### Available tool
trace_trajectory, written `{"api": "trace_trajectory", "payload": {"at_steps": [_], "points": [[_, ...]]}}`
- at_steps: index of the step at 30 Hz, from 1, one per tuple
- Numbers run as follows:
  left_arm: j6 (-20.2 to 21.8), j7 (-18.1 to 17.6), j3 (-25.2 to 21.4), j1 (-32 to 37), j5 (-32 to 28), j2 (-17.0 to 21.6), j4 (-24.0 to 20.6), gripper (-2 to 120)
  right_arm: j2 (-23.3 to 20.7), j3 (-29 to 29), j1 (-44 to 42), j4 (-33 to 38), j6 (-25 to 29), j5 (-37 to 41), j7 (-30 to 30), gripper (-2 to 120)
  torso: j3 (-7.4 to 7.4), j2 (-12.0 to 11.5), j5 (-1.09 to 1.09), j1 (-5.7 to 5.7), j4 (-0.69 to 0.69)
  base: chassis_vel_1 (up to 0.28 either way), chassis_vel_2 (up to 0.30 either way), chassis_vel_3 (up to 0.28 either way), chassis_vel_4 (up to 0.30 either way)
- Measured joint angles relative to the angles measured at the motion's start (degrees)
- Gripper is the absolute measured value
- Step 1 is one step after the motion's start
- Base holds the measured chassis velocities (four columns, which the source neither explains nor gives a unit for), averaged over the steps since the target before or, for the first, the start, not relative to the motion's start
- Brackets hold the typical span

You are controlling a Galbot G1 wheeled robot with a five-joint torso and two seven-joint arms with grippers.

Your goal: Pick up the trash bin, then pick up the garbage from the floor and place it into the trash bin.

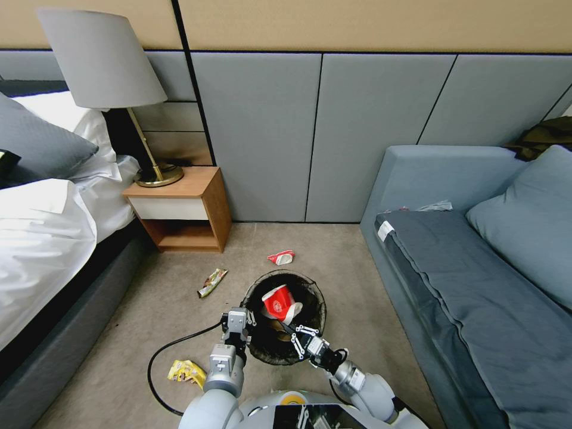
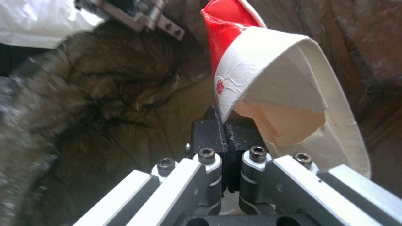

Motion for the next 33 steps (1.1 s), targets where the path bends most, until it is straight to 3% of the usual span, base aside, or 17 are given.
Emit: {"api": "trace_trajectory", "payload": {"at_steps": [5,8,12,14,20,26,33], "points": [[0.0,0.0,0.0,0.0,0.03,-0.01,-0.19,0,0.06,0.01,0.2,-0.06,-0.22,-0.81,0.37,0,0.0,0.0,0.0,0.0,0.0,0.0,0.0,0.0,0.0],[-0.01,0.0,-0.01,-0.05,0.04,-0.01,-0.22,0,0.08,0.33,0.24,-0.19,-0.14,-1.91,0.99,14,0.0,0.0,0.0,0.0,0.0,0.0,0.0,0.0,0.0],[-0.02,0.0,-0.01,-0.05,0.04,-0.01,-0.22,0,0.1,0.38,0.19,-0.19,-0.13,-1.99,1.19,23,0.0,0.0,0.0,0.0,0.0,0.0,0.0,0.0,0.0],[-0.03,0.0,-0.04,-0.15,0.04,-0.02,-0.22,0,0.06,0.43,0.16,-0.04,-0.09,-2.11,1.22,37,0.0,0.0,0.0,0.0,0.0,0.0,0.0,0.0,0.0],[-0.04,0.0,-0.11,-0.15,0.02,-0.01,-0.29,0,-0.01,0.52,0.12,0.27,0.03,-2.26,1.05,52,0.0,0.0,0.0,0.0,0.0,0.0,0.0,0.0,0.0],[-0.04,-0.01,-0.21,-0.2,-0.01,0.01,-0.4,0,-0.39,1.09,-0.85,1.09,0.34,-2.77,0.98,80,0.0,-0.01,0.0,0.0,0.0,0.0,0.0,0.0,0.0],[-0.05,0.0,-0.37,-0.43,-0.22,0.15,-0.55,0,-2.06,3.25,-3.05,3.08,0.73,-3.09,1.01,99,0.0,-0.01,0.01,0.0,0.0,0.0,0.0,0.0,0.0]]}}
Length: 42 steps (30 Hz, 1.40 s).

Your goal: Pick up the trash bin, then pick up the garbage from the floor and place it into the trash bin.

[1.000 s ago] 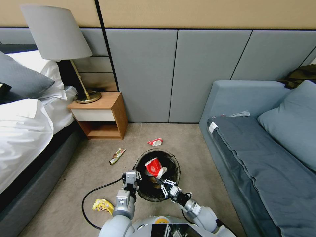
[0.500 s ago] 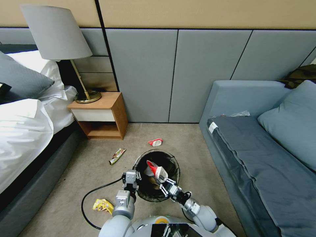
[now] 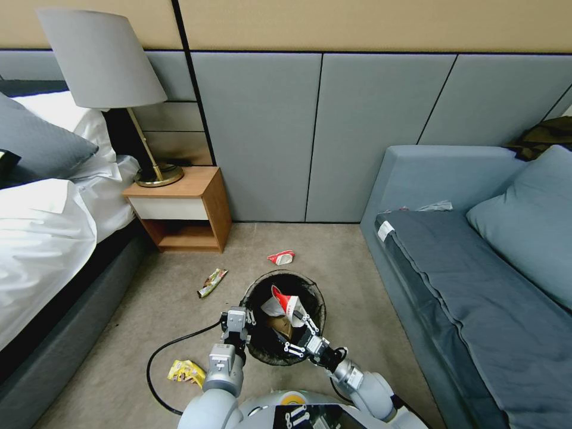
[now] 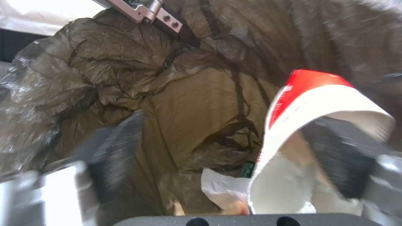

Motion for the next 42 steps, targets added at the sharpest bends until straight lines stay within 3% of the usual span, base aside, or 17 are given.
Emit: {"api": "trace_trajectory", "payload": {"at_steps": [15,31,36,42], "points": [[0.62,-0.07,-1.12,-1.93,-1.99,0.33,-0.78,0,-6.21,8.4,-8.02,6.88,0.44,-0.65,-0.06,100,0.0,0.0,0.0,0.0,0.0,0.0,0.0,0.0,0.0],[1.33,-0.34,-2.82,-2.95,-3.68,0.38,-1.48,0,-6.84,12.34,-11.32,9.99,2.36,-0.42,0.69,100,0.0,0.0,-0.01,0.0,0.0,0.0,0.0,0.0,0.0],[1.13,-0.37,-2.73,-2.66,-3.55,0.08,-0.85,0,-3.15,13.12,-11.76,13.16,3.31,-0.41,5.4,100,0.0,0.0,-0.01,0.0,0.0,0.0,0.0,0.0,0.0],[0.9,-0.41,-2.83,-2.23,-3.37,-0.3,-0.37,0,7.0,14.36,-12.8,16.71,3.96,0.79,18.27,100,0.0,0.0,-0.02,0.0,0.0,0.0,0.0,0.0,0.0]]}}
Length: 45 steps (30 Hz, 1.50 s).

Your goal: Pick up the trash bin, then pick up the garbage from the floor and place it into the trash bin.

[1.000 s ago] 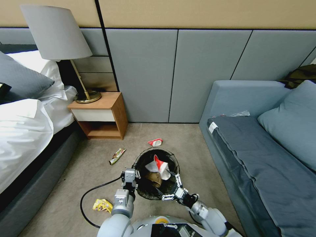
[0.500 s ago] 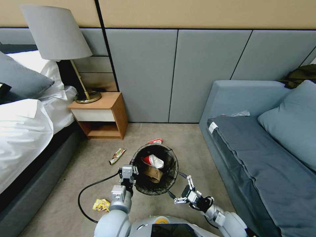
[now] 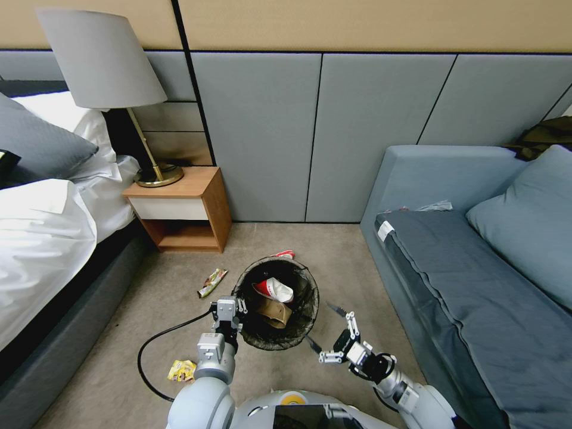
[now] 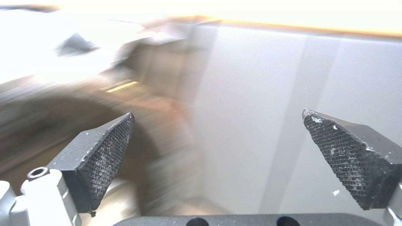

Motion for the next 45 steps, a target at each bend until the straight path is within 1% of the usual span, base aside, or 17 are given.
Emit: {"api": "trace_trajectory", "payload": {"at_steps": [2,4,6,8,10,11,17,32,41,44,45], "points": [[0.0,-0.01,-0.05,0.02,0.0,-0.02,0.0,0,0.81,0.14,-0.19,0.0,0.27,0.46,0.78,100,0.0,0.0,0.0,0.0,0.0,0.0,0.0,0.0,0.0],[-0.01,-0.03,-0.34,0.08,-0.07,-0.03,0.01,0,3.76,0.35,-1.28,-0.8,1.33,2.68,3.38,100,0.0,0.0,0.0,0.0,-0.01,0.0,0.0,0.0,0.0],[-0.01,-0.05,-0.52,0.01,-0.12,-0.03,0.09,0,4.5,0.36,-1.54,-1.45,1.68,3.16,4.16,100,0.0,0.0,0.0,0.0,-0.01,0.0,0.0,0.0,0.0],[-0.01,-0.18,-0.91,-0.17,-0.31,0.03,0.23,0,6.14,0.79,-1.82,-4.46,3.52,2.88,5.24,100,0.0,0.0,0.01,0.0,0.0,0.0,0.0,0.0,0.0],[-0.01,-0.18,-0.91,-0.17,-0.35,0.05,0.23,0,6.26,0.82,-1.82,-4.79,3.71,2.8,5.29,100,0.0,0.0,0.02,0.0,0.0,0.0,0.0,0.0,0.0],[-0.01,-0.19,-0.91,-0.17,-0.42,0.06,0.25,0,6.68,0.92,-1.83,-6.33,4.27,2.58,5.67,100,0.0,0.0,0.01,0.0,0.0,0.0,0.0,0.0,0.0],[-0.01,-0.24,-0.84,0.31,-0.34,-0.04,0.26,0,7.03,1.12,-0.8,-8.44,3.78,2.53,6.04,100,0.0,0.0,0.01,0.0,0.0,0.0,0.0,0.0,0.0],[-0.07,-0.27,-0.5,0.91,0.14,-0.3,-0.21,0,6.56,1.12,0.74,-9.15,2.73,2.39,5.89,100,0.0,0.0,0.01,0.0,0.0,-0.004,0.002,0.002,-0.002],[-0.07,-0.28,-0.34,1.04,0.37,-0.28,-0.3,0,6.41,1.12,1.37,-9.41,2.44,2.41,5.79,100,0.01,0.0,-0.01,0.0,-0.01,-0.129,0.136,0.126,-0.13],[-0.07,-0.27,-0.39,1.0,0.37,-0.3,-0.31,0,6.37,1.12,1.47,-9.52,2.4,2.42,5.78,100,0.01,0.0,0.03,0.0,0.0,-0.138,0.17,0.136,-0.141],[-0.07,-0.28,-0.45,0.96,0.36,-0.3,-0.31,0,6.35,1.12,1.56,-9.59,2.39,2.42,5.75,100,0.01,0.0,0.0,0.0,0.0,-0.106,0.136,0.136,-0.116]]}}
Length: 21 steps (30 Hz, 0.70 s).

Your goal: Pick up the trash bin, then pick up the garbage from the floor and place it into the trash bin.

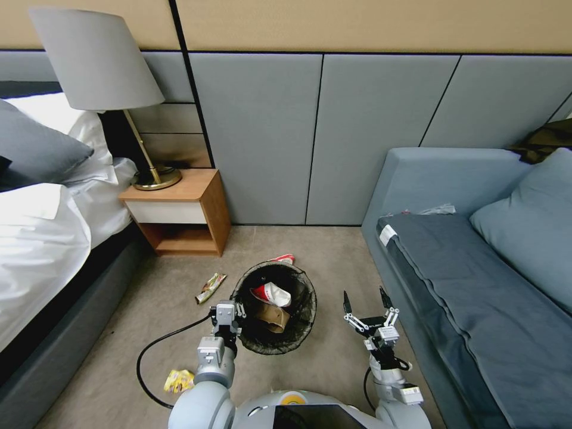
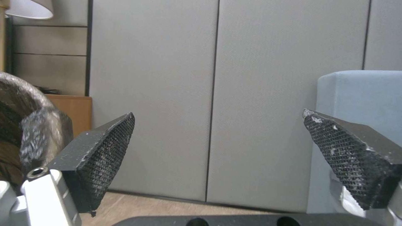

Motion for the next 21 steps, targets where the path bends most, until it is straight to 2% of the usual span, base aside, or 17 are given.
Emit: {"api": "trace_trajectory", "payload": {"at_steps": [8,21], "points": [[0.0,0.01,-0.02,-0.16,-0.11,-0.02,0.0,0,0.17,0.03,0.8,-0.71,1.15,-0.01,-1.27,100,0.0,0.0,0.01,0.0,0.0,-0.12,0.107,0.113,-0.101],[0.0,0.01,0.2,0.08,-0.29,-0.11,-0.01,0,0.23,0.48,1.89,-1.07,2.06,-0.53,-2.53,100,-0.01,0.0,0.01,0.0,0.0,-0.012,0.021,0.016,-0.012]]}}
